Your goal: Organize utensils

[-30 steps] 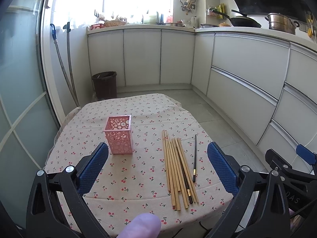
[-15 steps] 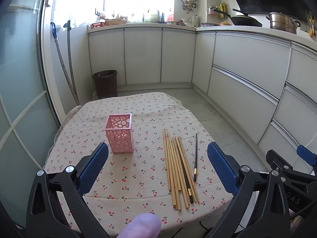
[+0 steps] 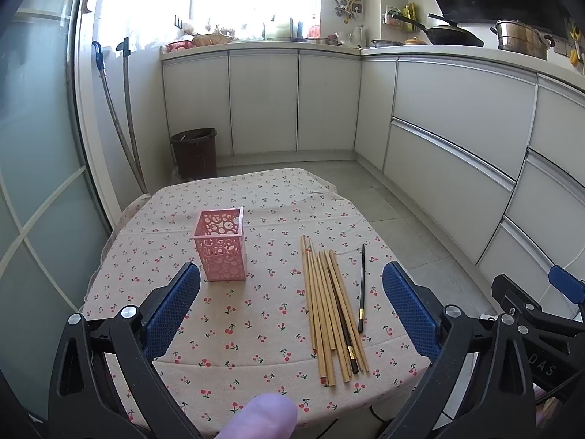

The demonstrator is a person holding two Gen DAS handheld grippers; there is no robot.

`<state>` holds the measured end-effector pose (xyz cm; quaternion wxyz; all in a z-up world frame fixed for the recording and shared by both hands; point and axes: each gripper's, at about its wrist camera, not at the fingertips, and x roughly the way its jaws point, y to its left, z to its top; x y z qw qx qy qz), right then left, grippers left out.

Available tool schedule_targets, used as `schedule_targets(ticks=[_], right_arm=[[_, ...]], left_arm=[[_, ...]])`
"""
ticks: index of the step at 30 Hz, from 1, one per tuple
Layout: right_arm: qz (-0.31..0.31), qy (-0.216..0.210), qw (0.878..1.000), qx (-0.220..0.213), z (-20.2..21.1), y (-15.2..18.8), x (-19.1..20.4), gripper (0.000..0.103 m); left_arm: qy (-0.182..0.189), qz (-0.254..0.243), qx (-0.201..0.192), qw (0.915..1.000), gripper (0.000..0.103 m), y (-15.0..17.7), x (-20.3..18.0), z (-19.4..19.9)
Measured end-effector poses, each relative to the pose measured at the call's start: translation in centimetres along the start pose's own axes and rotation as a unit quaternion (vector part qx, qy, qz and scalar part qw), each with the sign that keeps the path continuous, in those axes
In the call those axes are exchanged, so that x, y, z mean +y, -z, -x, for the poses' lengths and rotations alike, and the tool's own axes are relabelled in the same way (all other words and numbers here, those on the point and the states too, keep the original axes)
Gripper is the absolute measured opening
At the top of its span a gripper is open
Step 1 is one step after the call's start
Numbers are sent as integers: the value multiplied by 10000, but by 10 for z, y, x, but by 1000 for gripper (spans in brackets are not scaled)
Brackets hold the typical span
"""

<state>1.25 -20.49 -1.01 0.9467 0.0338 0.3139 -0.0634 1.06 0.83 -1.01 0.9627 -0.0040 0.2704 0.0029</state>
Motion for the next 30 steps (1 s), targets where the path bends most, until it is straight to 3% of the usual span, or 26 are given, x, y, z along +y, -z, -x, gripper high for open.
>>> schedule_targets(ticks=[30], right_arm=[[26,8,10000,75,-2,1,-1,97]], left_arm=[[-84,45,205,9997,96,0,1,-8]])
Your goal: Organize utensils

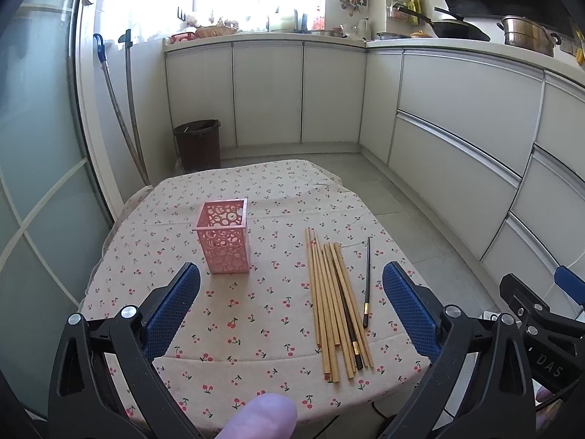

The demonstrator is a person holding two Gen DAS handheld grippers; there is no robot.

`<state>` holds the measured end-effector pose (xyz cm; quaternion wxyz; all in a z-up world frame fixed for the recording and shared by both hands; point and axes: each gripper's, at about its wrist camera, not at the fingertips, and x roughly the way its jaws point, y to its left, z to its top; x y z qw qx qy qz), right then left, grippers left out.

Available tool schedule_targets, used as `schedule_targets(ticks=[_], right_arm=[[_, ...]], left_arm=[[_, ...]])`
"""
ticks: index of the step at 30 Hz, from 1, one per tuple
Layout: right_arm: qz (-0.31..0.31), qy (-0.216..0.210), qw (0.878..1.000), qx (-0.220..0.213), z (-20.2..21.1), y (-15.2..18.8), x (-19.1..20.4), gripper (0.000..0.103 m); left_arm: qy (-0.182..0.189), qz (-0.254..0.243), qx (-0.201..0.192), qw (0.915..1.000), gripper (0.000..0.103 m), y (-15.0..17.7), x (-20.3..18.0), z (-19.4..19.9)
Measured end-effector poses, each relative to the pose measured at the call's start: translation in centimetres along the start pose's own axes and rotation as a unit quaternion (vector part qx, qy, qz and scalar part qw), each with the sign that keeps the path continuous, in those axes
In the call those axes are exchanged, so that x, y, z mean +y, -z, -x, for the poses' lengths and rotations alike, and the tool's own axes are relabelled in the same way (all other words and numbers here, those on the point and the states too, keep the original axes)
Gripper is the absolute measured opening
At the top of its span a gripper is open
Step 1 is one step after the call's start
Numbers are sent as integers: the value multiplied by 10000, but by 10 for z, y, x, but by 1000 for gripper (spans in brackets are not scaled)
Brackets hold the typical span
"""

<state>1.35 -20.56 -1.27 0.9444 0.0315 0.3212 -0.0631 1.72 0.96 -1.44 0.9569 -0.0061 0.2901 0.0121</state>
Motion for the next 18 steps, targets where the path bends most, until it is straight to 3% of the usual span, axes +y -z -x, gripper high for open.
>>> schedule_targets(ticks=[10,14,18], right_arm=[[-80,-98,9998,142,-4,-2,-1,97],[-670,-675,9941,526,-14,-23,-12,97],[-1453,-1477,9737,945,-32,-63,-29,97]], left_arm=[[-133,2,179,9998,96,0,1,-9],[-437,10,903,9950,96,3,10,-43],[-283,192,1753,9839,96,15,22,-82]])
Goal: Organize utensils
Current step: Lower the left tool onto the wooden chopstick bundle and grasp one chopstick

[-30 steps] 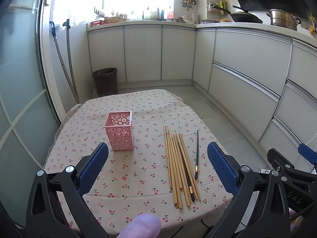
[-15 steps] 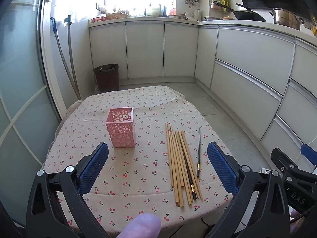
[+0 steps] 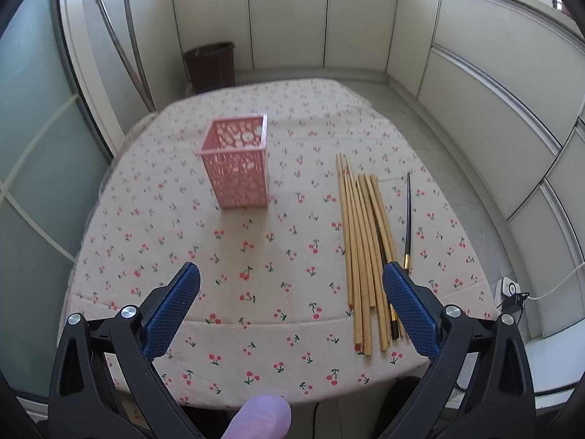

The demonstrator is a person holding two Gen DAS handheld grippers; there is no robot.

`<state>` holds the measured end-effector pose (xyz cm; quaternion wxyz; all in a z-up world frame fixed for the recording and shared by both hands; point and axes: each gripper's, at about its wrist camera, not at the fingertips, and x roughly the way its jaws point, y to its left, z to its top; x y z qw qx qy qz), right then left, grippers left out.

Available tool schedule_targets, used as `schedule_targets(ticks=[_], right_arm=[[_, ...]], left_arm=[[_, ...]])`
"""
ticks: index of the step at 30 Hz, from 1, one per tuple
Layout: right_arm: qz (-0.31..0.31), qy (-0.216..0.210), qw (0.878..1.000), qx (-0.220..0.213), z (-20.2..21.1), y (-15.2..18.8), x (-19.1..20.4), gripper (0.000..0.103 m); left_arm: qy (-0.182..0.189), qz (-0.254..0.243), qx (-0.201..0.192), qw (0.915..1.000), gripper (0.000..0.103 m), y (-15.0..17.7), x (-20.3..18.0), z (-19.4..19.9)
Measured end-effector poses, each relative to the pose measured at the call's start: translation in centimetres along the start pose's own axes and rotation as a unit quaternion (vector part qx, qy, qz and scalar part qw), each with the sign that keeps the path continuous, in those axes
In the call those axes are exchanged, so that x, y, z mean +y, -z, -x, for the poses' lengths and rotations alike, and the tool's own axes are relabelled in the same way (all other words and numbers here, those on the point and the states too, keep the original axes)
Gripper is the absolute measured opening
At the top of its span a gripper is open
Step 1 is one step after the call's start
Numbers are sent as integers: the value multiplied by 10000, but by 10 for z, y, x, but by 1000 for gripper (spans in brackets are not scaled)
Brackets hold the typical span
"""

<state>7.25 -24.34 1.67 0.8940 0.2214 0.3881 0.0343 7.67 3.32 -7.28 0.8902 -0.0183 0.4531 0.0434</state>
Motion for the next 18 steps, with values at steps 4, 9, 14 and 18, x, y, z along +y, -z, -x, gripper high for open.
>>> schedule_targets(ticks=[4,9,14,18], right_arm=[[-995,-1102,9866,683,-29,-38,-14,97],[-1446,-1581,9700,1146,-75,-36,-41,97],[-2410,-1665,9417,1655,-91,-23,-70,97],[-2315,-1553,9494,1444,-77,-31,-73,97]], left_arm=[[110,-198,337,9992,96,1,-14,-26],[54,-372,506,9980,95,-7,-31,-52],[202,-46,1154,9931,89,-28,-32,-95],[257,-106,1242,9919,90,-73,-57,-115]])
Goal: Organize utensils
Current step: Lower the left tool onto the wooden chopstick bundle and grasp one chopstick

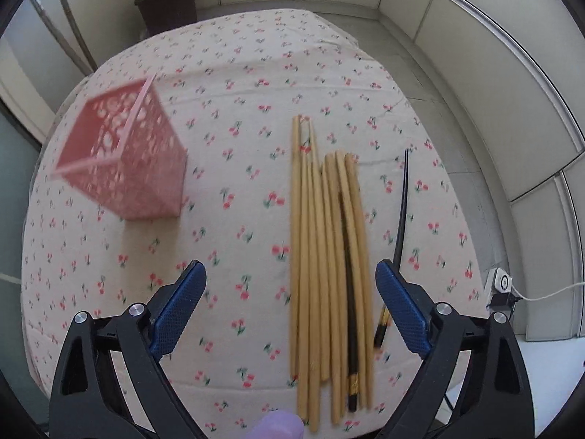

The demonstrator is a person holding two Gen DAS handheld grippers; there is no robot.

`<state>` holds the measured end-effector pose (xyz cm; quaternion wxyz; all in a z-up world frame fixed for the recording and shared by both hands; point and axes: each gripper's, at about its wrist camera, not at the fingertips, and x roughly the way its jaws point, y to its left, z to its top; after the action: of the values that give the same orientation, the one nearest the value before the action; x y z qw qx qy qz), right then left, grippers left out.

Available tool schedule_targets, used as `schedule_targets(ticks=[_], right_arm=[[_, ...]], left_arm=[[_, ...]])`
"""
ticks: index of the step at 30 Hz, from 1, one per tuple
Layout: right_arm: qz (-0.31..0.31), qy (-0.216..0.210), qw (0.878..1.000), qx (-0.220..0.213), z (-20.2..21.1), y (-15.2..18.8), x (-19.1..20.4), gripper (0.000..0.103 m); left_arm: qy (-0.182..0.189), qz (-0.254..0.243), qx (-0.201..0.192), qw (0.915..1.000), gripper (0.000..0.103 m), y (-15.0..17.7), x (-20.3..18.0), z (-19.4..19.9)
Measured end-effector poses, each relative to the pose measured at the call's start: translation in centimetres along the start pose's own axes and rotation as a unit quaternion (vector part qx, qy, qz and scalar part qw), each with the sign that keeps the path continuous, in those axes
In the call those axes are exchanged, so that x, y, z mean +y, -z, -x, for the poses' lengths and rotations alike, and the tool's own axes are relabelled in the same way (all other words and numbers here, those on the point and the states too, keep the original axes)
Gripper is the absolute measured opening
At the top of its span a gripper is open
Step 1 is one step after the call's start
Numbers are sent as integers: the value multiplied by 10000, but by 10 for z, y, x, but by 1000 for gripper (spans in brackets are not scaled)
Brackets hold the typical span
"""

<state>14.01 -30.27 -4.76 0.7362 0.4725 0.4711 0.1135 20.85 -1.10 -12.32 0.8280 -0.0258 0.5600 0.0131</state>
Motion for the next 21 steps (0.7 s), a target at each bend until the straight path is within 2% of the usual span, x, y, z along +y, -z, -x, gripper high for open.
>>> schedule_targets(ticks=[3,7,9,13,18,20,21], right_arm=[[-171,-298,9992,198,-1,-4,-3,97],[-374,-422,9977,376,-1,-12,-11,97],[-395,-412,9973,454,-4,-14,-11,97],[-328,-428,9974,469,-5,-16,-9,97],[-344,-359,9974,513,-9,-15,-10,97],[-343,-285,9977,503,-11,-15,-11,97],[-341,-240,9979,497,-13,-15,-12,97]], left_arm=[[-125,-92,100,9998,88,-46,-11,-15],[-317,461,760,9955,49,-87,4,-56],[-405,529,903,9937,39,-93,9,-70],[-511,511,820,9940,35,-98,10,-82],[-298,631,912,9934,33,-103,13,-96],[-345,553,881,9940,32,-107,10,-99],[-382,457,885,9943,26,-108,7,-100]])
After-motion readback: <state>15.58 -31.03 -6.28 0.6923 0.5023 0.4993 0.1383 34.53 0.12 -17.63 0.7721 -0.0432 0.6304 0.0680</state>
